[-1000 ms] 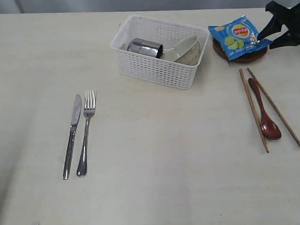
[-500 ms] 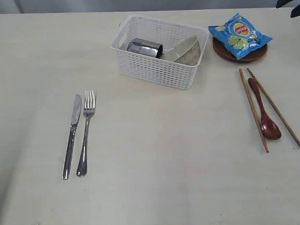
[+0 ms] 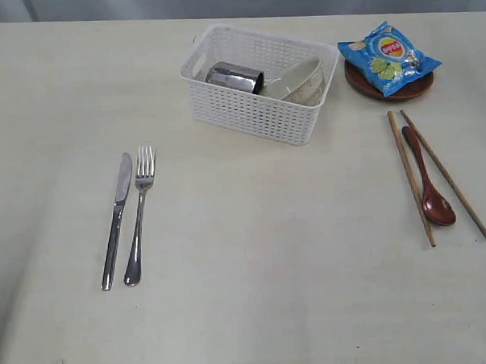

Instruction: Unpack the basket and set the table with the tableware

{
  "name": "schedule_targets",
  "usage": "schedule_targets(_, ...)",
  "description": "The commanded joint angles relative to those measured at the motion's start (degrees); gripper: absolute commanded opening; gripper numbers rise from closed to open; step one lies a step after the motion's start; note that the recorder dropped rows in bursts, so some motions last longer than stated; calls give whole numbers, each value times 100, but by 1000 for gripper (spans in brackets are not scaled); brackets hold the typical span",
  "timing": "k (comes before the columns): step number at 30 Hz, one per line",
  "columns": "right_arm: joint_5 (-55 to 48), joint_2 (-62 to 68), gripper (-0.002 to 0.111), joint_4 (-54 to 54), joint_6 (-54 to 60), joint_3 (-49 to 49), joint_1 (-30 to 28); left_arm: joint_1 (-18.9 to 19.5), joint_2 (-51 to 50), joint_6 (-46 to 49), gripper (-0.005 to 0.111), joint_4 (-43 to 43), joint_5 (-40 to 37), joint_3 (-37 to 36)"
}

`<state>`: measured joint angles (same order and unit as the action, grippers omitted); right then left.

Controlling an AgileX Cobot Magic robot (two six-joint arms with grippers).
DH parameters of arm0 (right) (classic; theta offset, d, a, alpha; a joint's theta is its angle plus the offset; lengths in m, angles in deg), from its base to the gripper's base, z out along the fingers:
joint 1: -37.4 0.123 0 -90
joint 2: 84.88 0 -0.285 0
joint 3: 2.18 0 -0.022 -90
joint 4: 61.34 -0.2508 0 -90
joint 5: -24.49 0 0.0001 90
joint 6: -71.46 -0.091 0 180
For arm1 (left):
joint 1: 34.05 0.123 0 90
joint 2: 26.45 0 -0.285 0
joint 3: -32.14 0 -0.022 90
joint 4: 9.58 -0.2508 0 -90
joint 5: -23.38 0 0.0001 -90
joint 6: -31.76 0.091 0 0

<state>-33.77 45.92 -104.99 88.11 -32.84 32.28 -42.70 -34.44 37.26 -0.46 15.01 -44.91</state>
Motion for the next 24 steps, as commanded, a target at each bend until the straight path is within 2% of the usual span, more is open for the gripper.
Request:
schedule_targets(1, -7, -67, 46, 15, 91, -276, 866, -9, 21, 6, 0, -15, 47, -17)
schedule_targets(3, 81, -43, 46, 410, -139, -383, 1272, -9, 21, 6, 0, -15, 47, -17)
schedule_targets(7, -173, 141, 46, 1564, -1279, -704, 2020, -9, 21, 6, 0, -15, 47, -17)
schedule_targets(12, -589, 289, 46, 2432, -2052, -741, 2664, -9, 21, 6, 0, -15, 47, -17)
schedule_targets(16, -706, 364, 46, 2697, -2499, -729, 2824, -9, 21, 6, 0, -15, 47, -17)
schedule_targets(24, -1076, 656, 46, 2261, -3126, -729, 2824, -9, 21, 6, 0, -15, 47, -17)
